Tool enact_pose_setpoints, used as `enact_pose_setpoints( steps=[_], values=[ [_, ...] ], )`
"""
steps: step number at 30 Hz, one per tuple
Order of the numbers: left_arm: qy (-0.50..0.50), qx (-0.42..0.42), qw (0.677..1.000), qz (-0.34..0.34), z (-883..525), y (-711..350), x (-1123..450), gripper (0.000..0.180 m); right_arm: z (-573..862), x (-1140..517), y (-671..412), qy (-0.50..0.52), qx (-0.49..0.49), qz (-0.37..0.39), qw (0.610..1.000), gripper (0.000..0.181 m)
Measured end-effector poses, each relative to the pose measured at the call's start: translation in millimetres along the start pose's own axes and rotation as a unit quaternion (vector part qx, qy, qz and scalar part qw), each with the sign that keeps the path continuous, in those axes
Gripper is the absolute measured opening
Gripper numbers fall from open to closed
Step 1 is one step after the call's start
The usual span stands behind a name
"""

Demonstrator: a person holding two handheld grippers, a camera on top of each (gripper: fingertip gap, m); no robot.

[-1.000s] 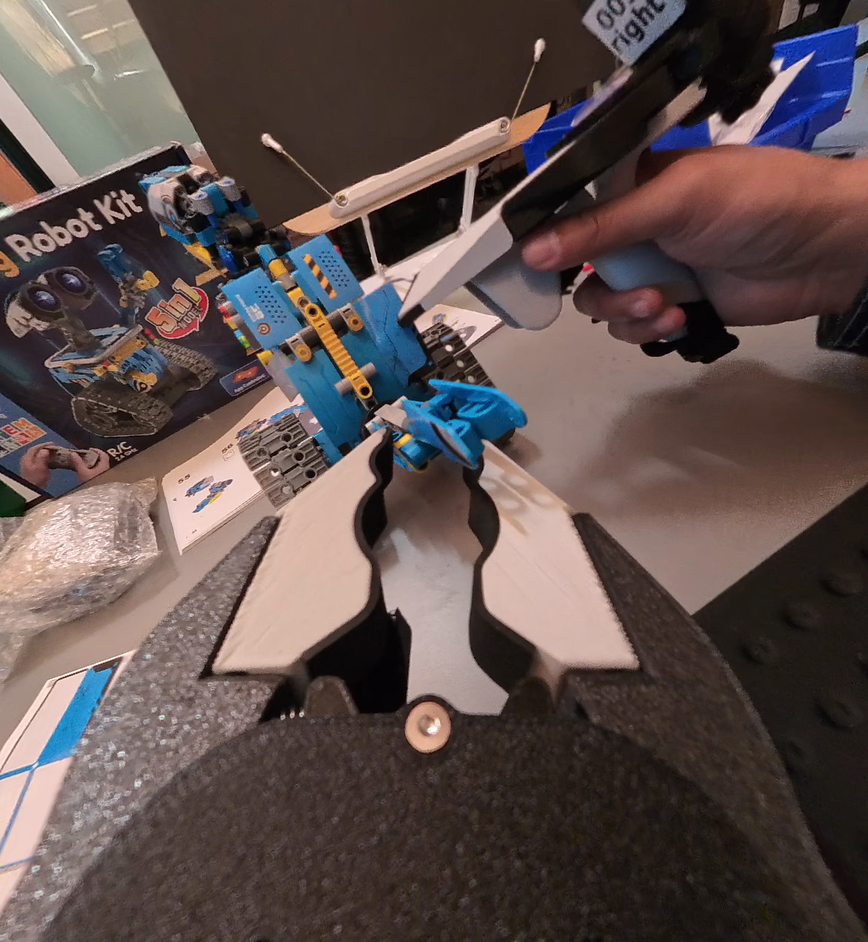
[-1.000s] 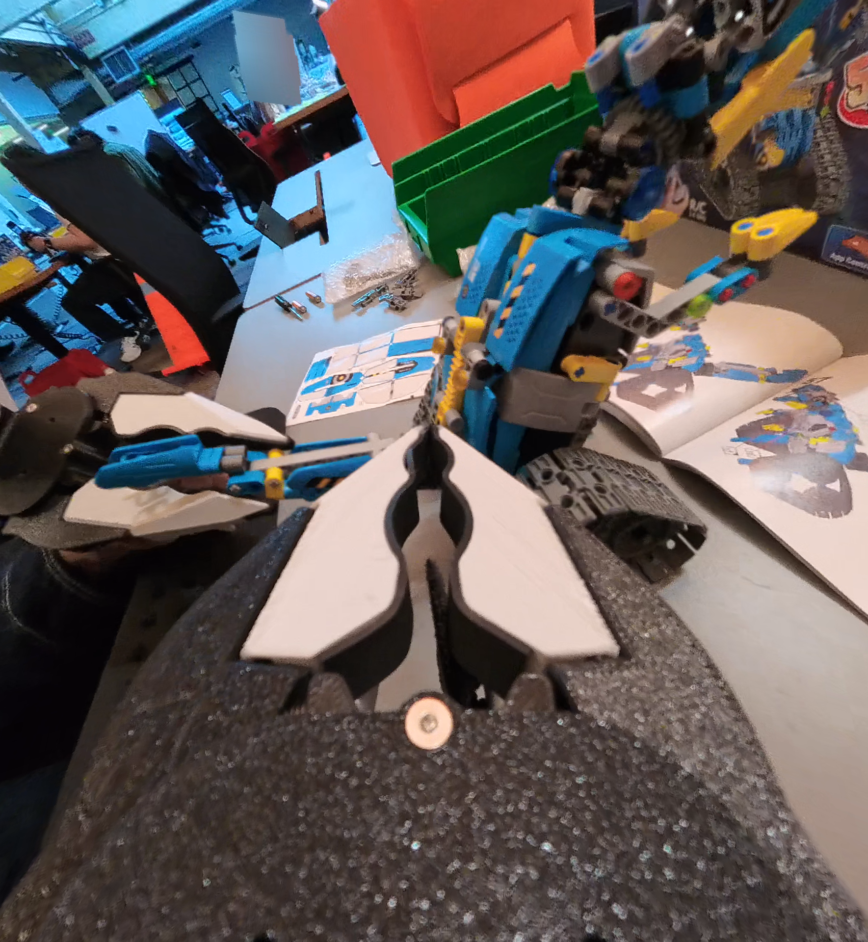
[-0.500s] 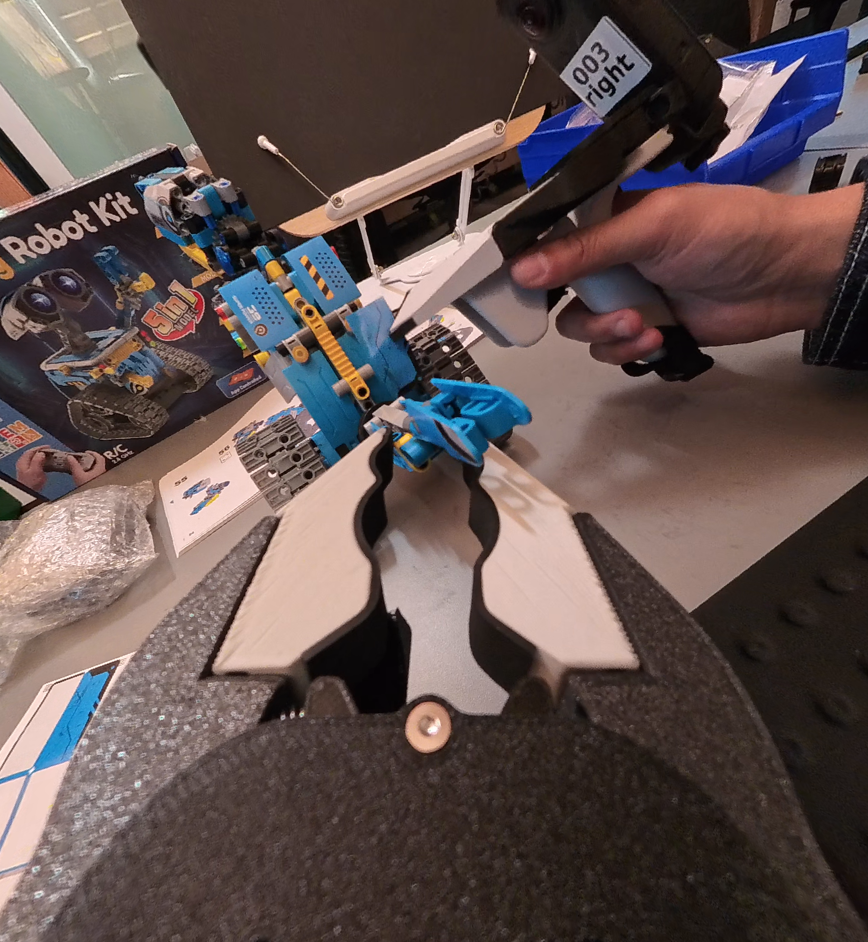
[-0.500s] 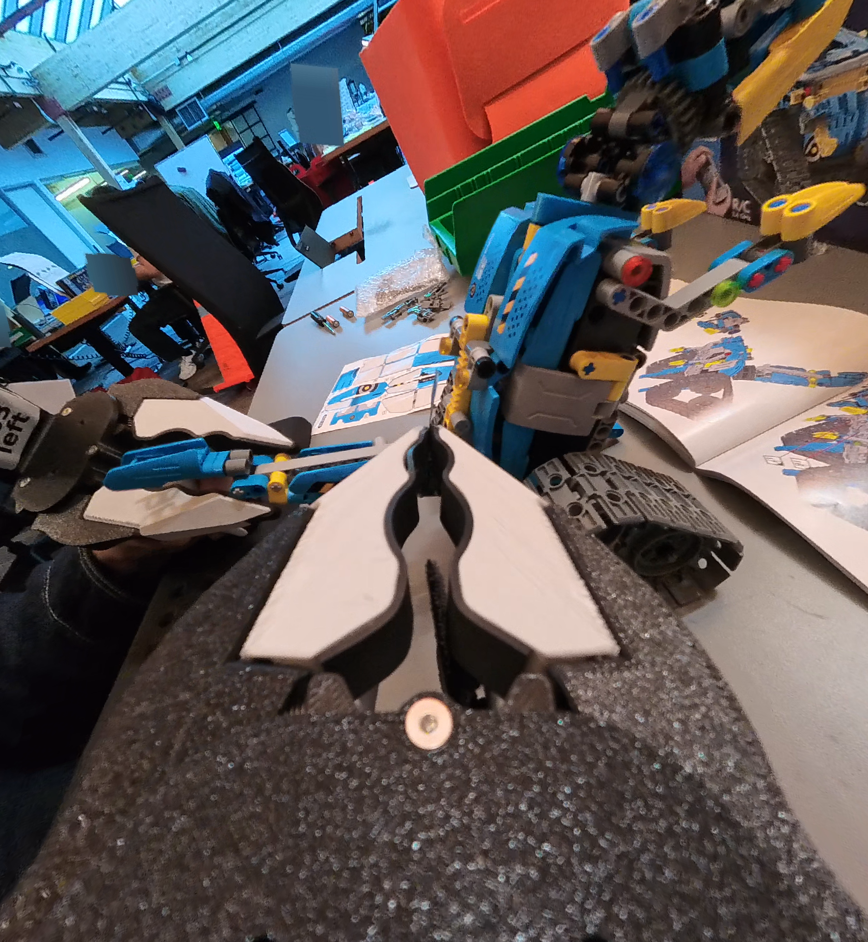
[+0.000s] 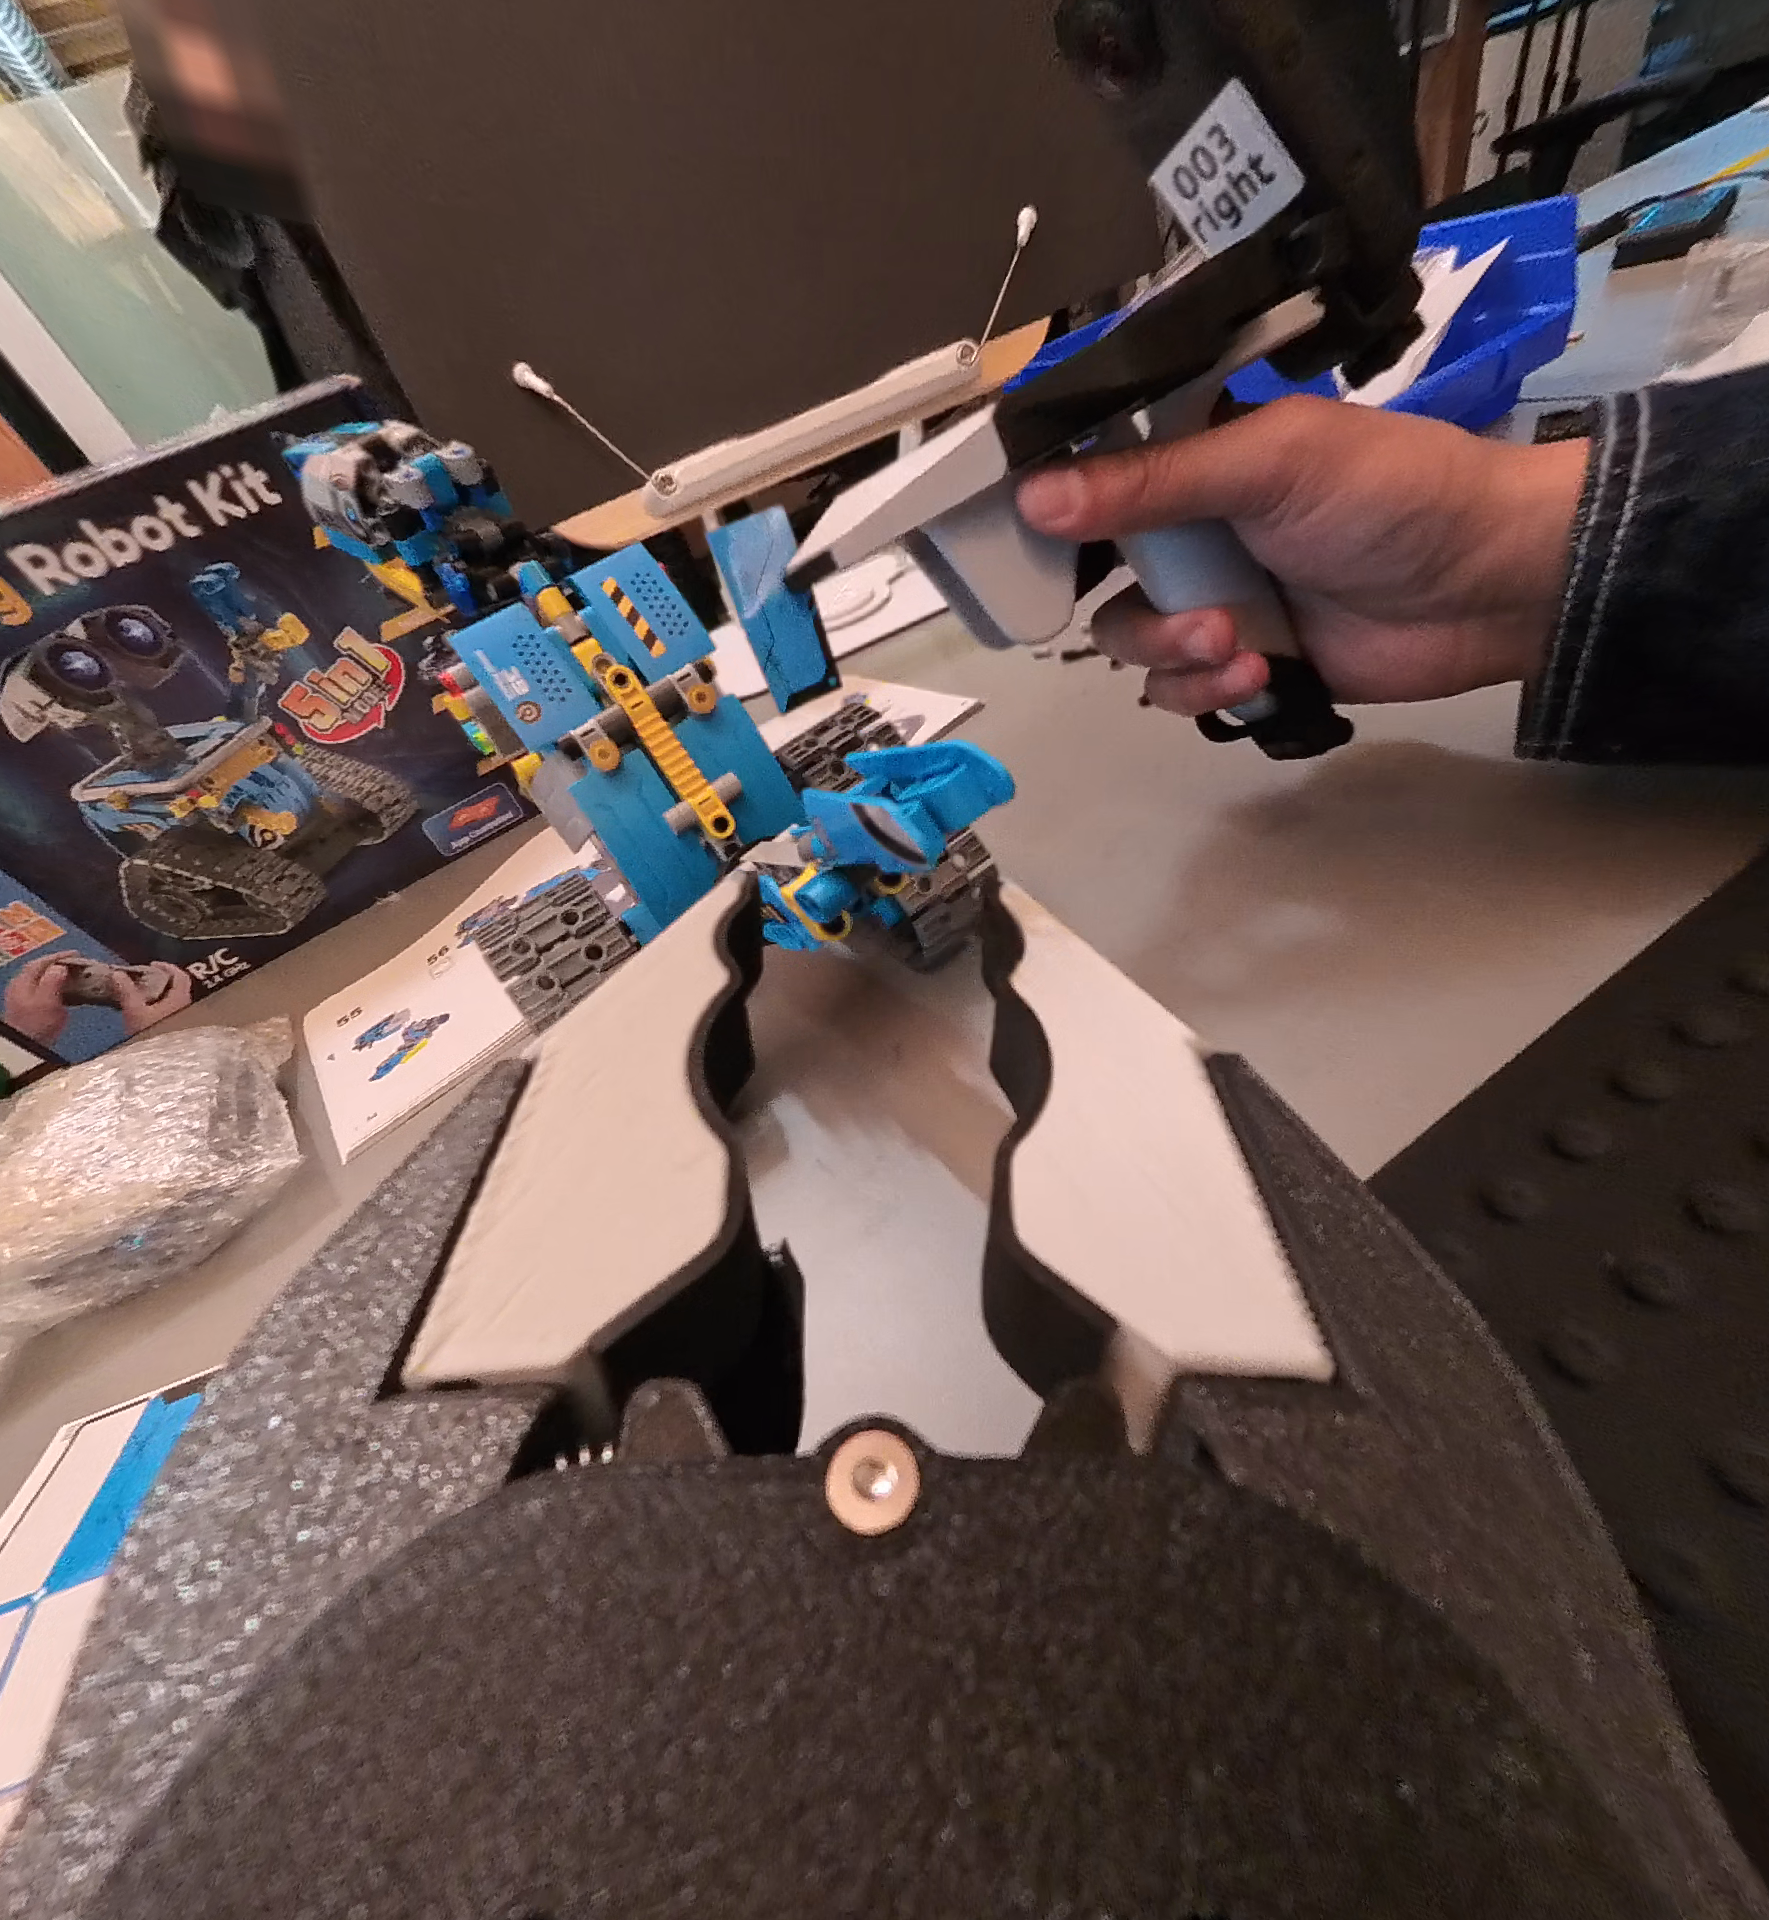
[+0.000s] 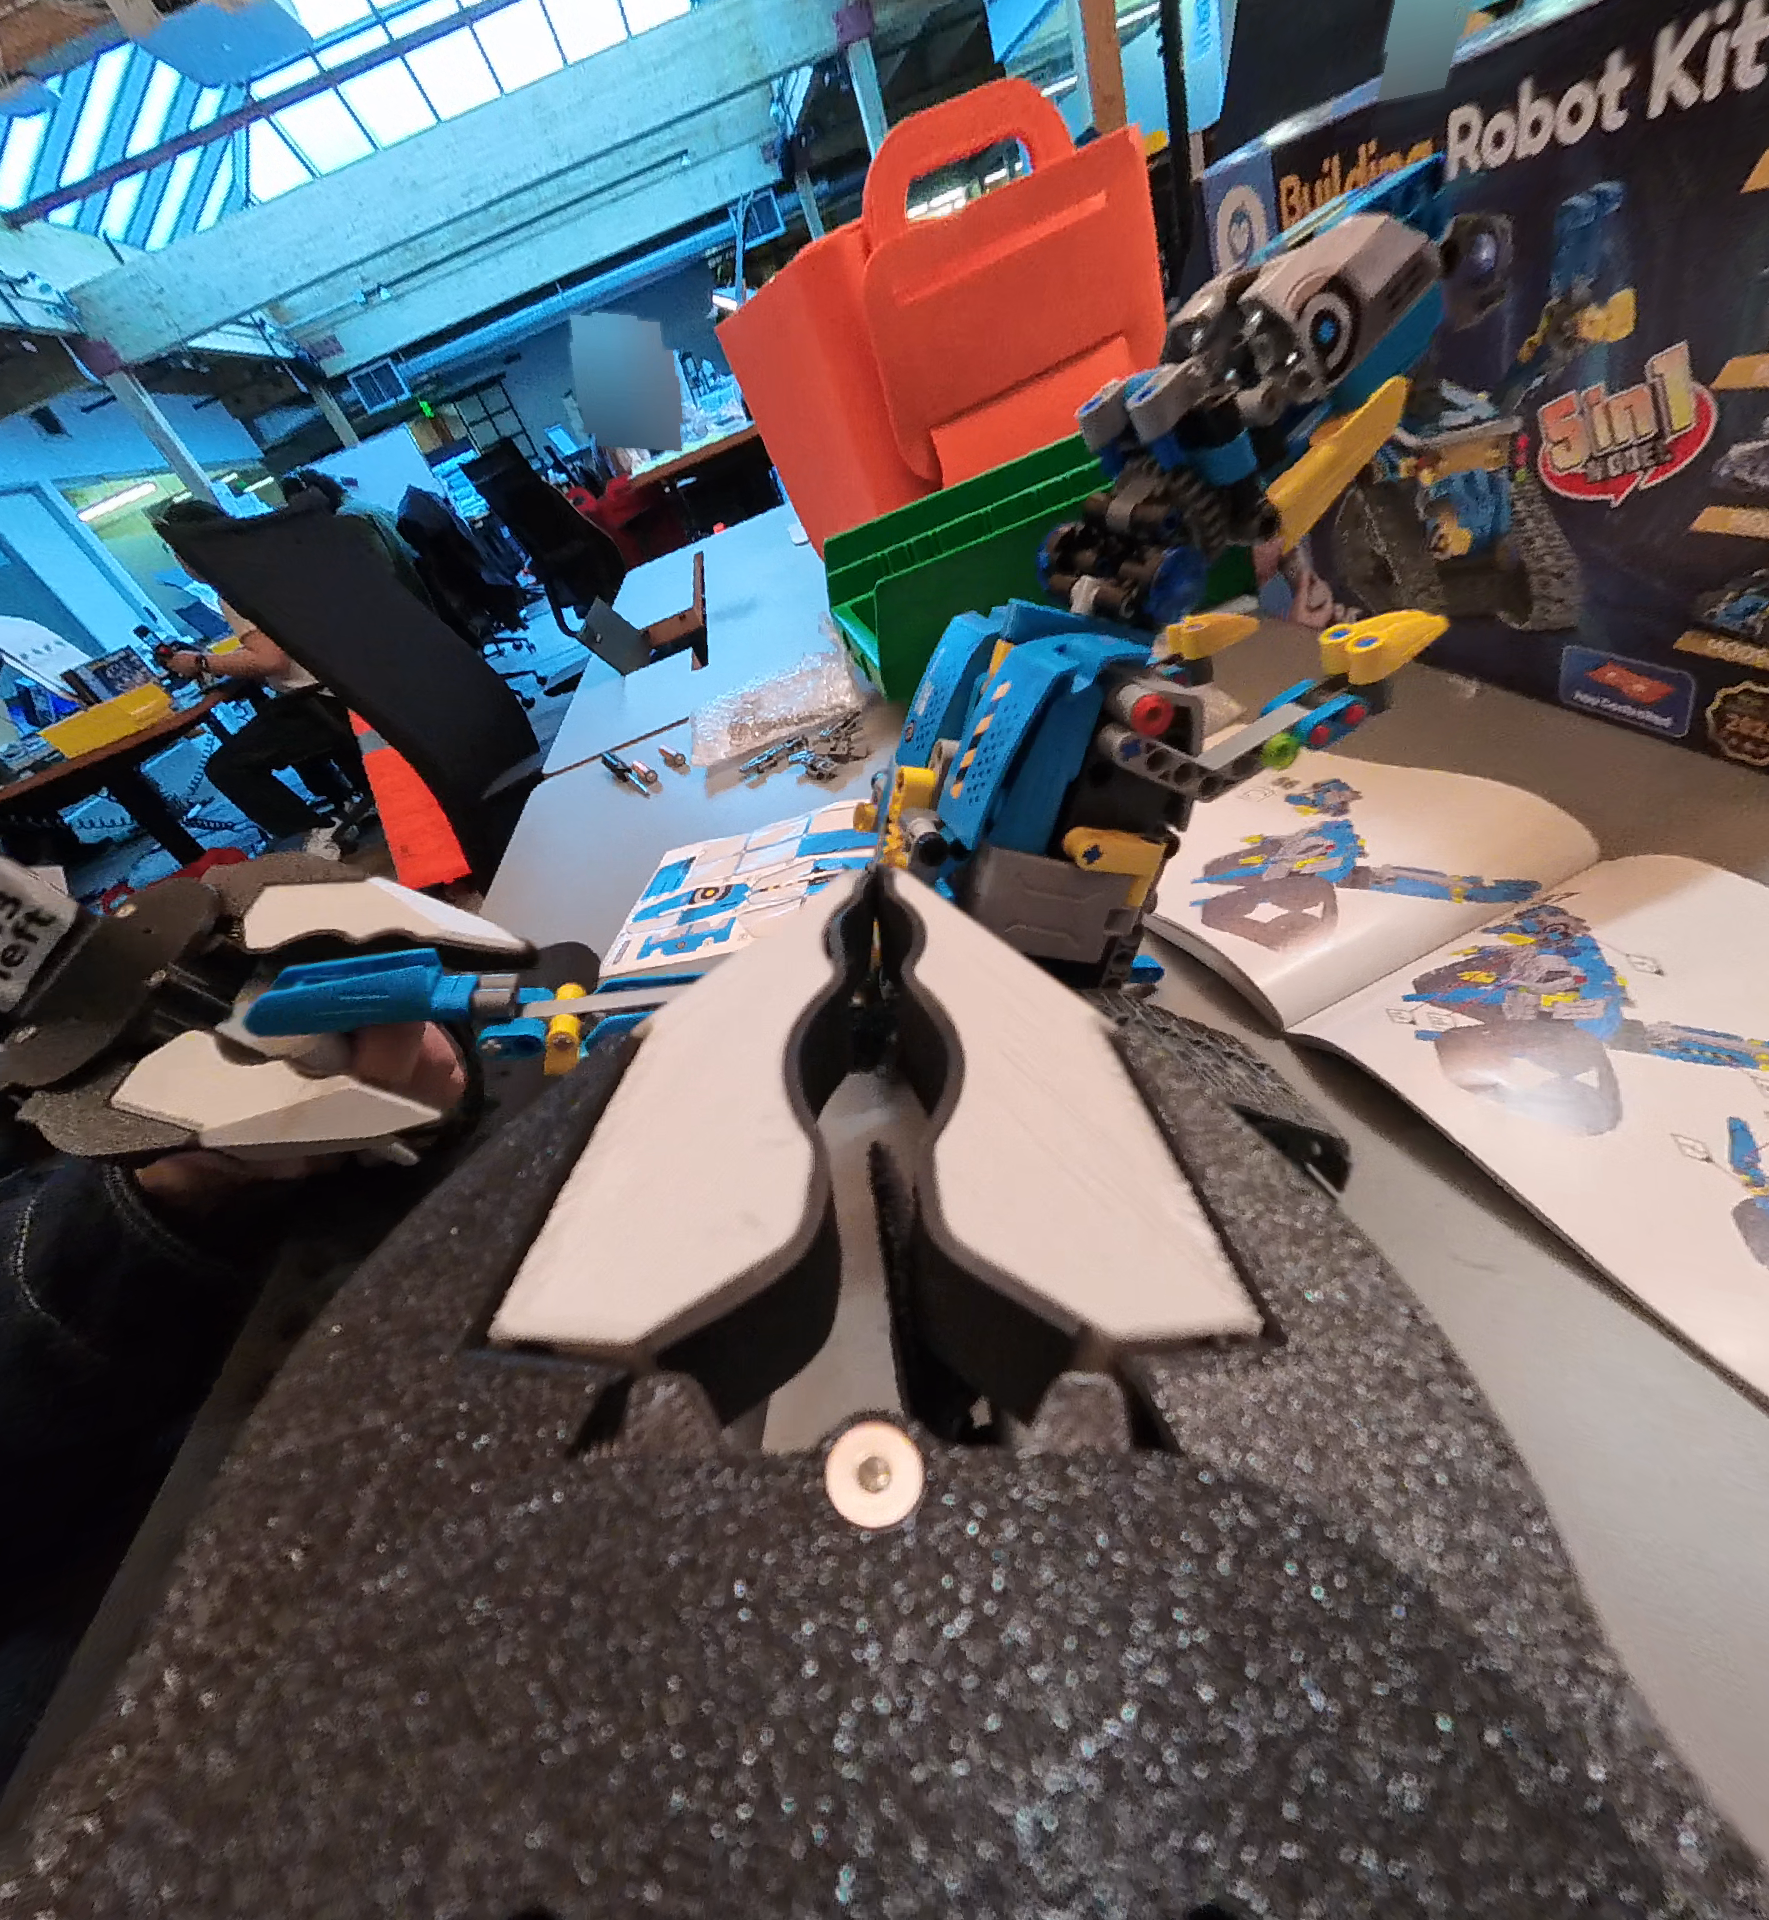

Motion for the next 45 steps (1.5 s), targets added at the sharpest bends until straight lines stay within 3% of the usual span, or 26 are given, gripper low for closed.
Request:
enact_pose_setpoints(
  steps=[7,13,15,17,21,24,31,38,42,45],
  values=[
    [0.035,0.020,0.999,0.017,-0.5,-3.9,15.9,0.040,1.5,6.5,-3.9,-0.013,-0.019,0.023,0.999,0.000],
    [0.139,0.032,0.990,0.018,-12.6,-35.3,48.5,0.032,3.5,6.9,3.0,-0.011,-0.015,0.010,1.000,0.000],
    [0.111,0.002,0.994,0.006,-34.4,-53.4,37.4,0.022,3.3,6.4,4.1,-0.008,-0.019,0.013,1.000,0.000],
    [0.102,-0.084,0.990,-0.055,-47.5,-55.4,8.0,0.021,1.0,3.9,6.5,-0.009,-0.014,0.010,1.000,0.000],
    [0.144,-0.228,0.953,-0.139,-48.8,-29.6,-54.3,0.017,-2.8,-1.2,10.0,-0.004,0.008,-0.003,1.000,0.000],
    [0.145,-0.291,0.936,-0.131,-53.2,-20.1,-77.7,0.013,-6.1,-2.5,9.1,-0.008,0.017,-0.003,1.000,0.000],
    [0.162,-0.329,0.923,-0.112,-57.3,-11.4,-100.3,0.010,-9.7,-4.3,8.3,-0.020,0.015,0.005,1.000,0.000],
    [0.145,-0.314,0.934,-0.088,-56.0,-7.1,-100.2,0.004,-4.5,-6.1,15.8,-0.017,-0.001,-0.008,1.000,0.000],
    [0.156,-0.232,0.957,-0.076,-60.2,-9.1,-96.2,0.004,1.3,1.1,10.6,-0.007,-0.015,0.010,1.000,0.000],
    [0.162,-0.154,0.974,-0.028,-69.0,-25.0,-82.1,0.023,4.6,3.7,13.4,-0.006,-0.024,0.002,1.000,0.000]
  ],
)
Point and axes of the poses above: each gripper's, where its closed fingertips meet, x back along the fingers, y out of its underside, z = x × y across the jaws, the point moved 7 cm from there along x, back along the fingers, and after that the axes turned 10 degrees about x, right-handed, at the moved point
